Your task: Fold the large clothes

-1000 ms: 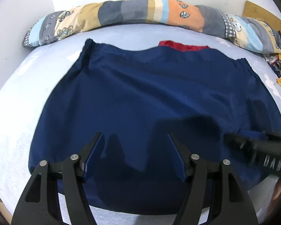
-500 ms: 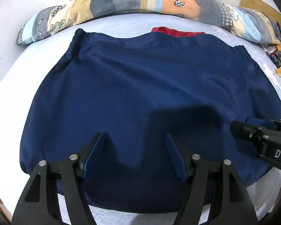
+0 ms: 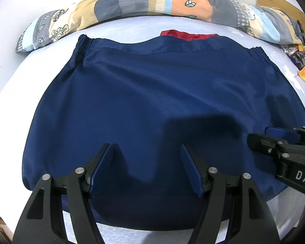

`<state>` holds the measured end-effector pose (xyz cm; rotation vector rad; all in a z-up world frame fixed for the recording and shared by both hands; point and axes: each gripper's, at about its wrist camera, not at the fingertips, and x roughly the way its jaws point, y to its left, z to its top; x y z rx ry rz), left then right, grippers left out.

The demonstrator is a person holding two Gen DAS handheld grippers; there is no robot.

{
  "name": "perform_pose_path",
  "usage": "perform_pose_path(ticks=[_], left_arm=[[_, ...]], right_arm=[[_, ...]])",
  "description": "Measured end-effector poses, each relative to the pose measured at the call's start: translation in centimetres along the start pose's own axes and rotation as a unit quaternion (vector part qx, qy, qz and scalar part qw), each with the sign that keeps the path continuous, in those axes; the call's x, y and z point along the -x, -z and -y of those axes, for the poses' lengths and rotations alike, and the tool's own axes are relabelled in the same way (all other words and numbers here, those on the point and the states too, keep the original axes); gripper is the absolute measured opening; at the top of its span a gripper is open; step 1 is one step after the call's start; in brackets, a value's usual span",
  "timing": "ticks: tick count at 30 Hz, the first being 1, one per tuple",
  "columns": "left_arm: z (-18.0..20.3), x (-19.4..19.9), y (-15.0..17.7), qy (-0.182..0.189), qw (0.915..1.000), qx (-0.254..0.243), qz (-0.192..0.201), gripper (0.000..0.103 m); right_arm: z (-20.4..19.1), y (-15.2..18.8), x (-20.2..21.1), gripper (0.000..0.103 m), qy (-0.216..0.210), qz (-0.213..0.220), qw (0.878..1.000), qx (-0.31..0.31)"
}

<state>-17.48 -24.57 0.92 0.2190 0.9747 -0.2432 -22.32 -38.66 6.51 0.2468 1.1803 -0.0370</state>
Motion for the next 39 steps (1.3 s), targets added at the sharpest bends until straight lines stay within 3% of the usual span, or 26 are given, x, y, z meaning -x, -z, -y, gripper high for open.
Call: perform_pose_path(ticks=[2,9,13,17,21,28,33,39], left_arm=[[-0.1,0.1,0.0,0.001,1.0000,0.000,0.001,0.068],[0.0,0.1,0.1,0.000,1.0000,-0.004,-0.001,0.068],[-0.1,0.2,0.0,0.002,1.0000,-0.002,0.001,0.068],[-0.1,0.1,0.0,0.003,1.0000,-0.001,-0.001,0.068],[-0.1,0.1,0.0,0.003,1.0000,-0.003,-0.003,0.068],[-0.2,0.1,0.0,0.003,1.0000,-0.002,-0.001,0.068],[-0.2,0.1,0.0,0.002,1.0000,-0.004,-0.002,0.068],[-0.5,0.2,-0.1,0.001,1.0000,0.000,-0.001,0.068]], right_arm=[[-0.5,0.1,0.4,0.046,-0.009,0.008,1.000,0.007],[-1.8,0.5,-0.5,0.046,0.019,-0.008,0.999,0.041],[-1.8,0.5,0.3,0.046,0.004,0.008,0.999,0.036],[-1.8,0.5,0.0,0.046,0.024,0.008,0.999,0.040],[-1.6,0.6,-0.6,0.047,0.025,-0.004,0.999,0.035],[-1.6,0.4,0.6,0.047,0.030,0.024,0.999,0.034],[-0.9,0.5,-0.5,0.047,0.035,0.001,0.999,0.020],[-1.1,0.5,0.2,0.047,0.041,0.016,0.999,0.025]])
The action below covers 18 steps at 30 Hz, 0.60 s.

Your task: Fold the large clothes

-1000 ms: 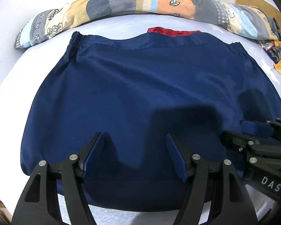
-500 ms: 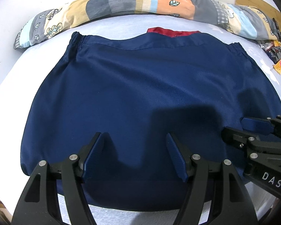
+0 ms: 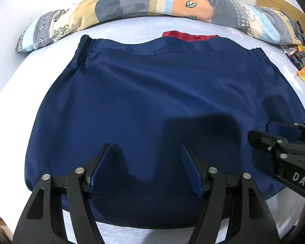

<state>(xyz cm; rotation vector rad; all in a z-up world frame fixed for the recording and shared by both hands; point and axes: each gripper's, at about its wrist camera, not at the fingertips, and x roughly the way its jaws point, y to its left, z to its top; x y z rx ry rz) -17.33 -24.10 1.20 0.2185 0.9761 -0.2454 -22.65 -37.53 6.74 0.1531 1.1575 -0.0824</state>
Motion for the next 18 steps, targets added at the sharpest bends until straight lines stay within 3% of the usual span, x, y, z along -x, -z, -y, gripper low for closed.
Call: perform_pose_path(ticks=[10,13,18], left_arm=[[-0.5,-0.2,0.2,-0.001,0.9999,0.005,-0.011,0.068],[-0.8,-0.4,0.4,-0.007,0.9998,0.003,-0.017,0.075],[-2.0,-0.4,0.8,-0.019,0.9996,0.008,-0.019,0.076]], right_arm=[[1.1,0.6,-0.1,0.049,0.012,-0.015,1.000,0.006],[2.9,1.2,0.0,0.051,0.015,-0.020,1.000,-0.006],[7.0,2.3,0.9,0.051,0.041,-0.021,0.998,-0.037]])
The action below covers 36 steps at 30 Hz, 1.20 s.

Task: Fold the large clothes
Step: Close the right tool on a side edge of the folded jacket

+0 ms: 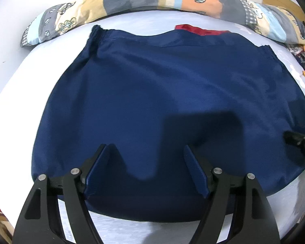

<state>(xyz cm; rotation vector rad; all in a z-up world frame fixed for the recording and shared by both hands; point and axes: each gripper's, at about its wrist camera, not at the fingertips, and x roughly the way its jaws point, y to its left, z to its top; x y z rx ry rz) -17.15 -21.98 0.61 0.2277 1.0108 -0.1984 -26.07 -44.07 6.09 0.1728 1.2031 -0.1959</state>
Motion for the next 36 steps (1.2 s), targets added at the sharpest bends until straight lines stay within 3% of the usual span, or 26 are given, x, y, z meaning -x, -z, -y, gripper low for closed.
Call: perform_pose_path(ticks=[3,12,15,17,19,21,26,30,36], left_arm=[[-1.1,-0.1,0.2,-0.008,0.9999,0.006,-0.003,0.083],[-6.6,-0.1,0.7,-0.017,0.9989,0.043,-0.011,0.083],[-8.4,0.0,1.2,-0.044,0.9980,0.045,-0.009,0.083],[-10.6,-0.3,1.7,-0.055,0.9962,0.065,-0.016,0.086],[-13.4,-0.7,2.3,-0.029,0.9927,0.113,-0.030,0.096],[-16.5,-0.5,3.2,-0.014,0.9847,0.171,-0.032,0.096],[-20.1,1.6,4.1,-0.018,0.9723,0.233,-0.011,0.095],[-19.8,2.4,3.9,0.025,0.9698,0.243,0.000,0.095],[-15.9,3.1,3.0,0.063,0.9781,0.198,0.005,0.095]], right_arm=[[2.1,0.2,0.6,0.051,0.006,0.002,1.000,-0.023],[8.1,1.3,1.5,0.051,0.018,0.000,0.994,-0.104],[10.8,2.8,2.2,0.051,0.045,-0.001,0.988,-0.150],[12.9,4.1,2.8,0.051,0.022,0.003,0.980,-0.198],[14.4,5.5,4.3,0.051,-0.002,0.020,0.971,-0.240],[15.0,6.9,5.9,0.051,-0.015,0.041,0.965,-0.257],[16.2,11.0,7.3,0.053,-0.088,0.064,0.935,-0.338],[16.4,12.8,6.1,0.055,-0.123,0.051,0.916,-0.379],[16.1,12.3,4.1,0.055,-0.195,0.069,0.882,-0.422]])
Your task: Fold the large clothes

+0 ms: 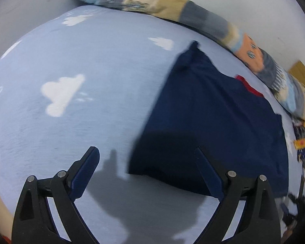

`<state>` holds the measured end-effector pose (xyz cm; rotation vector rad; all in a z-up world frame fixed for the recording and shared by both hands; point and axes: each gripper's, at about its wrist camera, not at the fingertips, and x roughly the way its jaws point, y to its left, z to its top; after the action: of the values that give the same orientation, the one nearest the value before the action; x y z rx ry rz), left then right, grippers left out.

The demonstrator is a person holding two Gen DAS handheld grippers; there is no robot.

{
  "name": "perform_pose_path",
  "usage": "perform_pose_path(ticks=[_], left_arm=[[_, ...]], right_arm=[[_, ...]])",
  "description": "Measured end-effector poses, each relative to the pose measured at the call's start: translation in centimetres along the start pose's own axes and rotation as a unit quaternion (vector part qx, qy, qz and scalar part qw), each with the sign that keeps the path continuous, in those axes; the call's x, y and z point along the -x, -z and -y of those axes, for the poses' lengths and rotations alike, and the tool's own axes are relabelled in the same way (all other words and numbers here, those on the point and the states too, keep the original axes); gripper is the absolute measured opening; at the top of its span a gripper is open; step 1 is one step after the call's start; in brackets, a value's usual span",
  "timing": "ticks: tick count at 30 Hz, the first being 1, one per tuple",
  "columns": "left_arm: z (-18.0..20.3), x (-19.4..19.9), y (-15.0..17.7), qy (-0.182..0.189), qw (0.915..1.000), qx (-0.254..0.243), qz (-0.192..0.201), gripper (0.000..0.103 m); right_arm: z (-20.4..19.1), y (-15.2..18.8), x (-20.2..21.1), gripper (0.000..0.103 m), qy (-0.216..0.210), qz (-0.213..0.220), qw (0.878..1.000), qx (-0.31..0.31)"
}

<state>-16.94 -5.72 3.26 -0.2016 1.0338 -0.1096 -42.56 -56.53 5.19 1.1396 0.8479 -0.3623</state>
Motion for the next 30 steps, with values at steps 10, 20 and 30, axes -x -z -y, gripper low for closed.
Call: perform_pose_path(ticks=[10,20,30], left_arm=[[5.9,-0.7,0.1,0.029,0.9974,-0.066,-0.010,0.095],[14.3,-2.1,1.8,0.038,0.9854,-0.166,-0.007,0.095],[19.5,-3.9,4.5,0.020,0.9779,-0.208,0.008,0.095]], right_arm=[[0.2,-1.8,-5.3,0.055,-0.061,0.037,0.993,-0.095],[-2.3,-3.7,-6.7,0.018,-0.076,0.045,0.996,-0.025],[-8.2,-2.3,-2.9,0.015,-0.094,0.067,0.992,0.048]])
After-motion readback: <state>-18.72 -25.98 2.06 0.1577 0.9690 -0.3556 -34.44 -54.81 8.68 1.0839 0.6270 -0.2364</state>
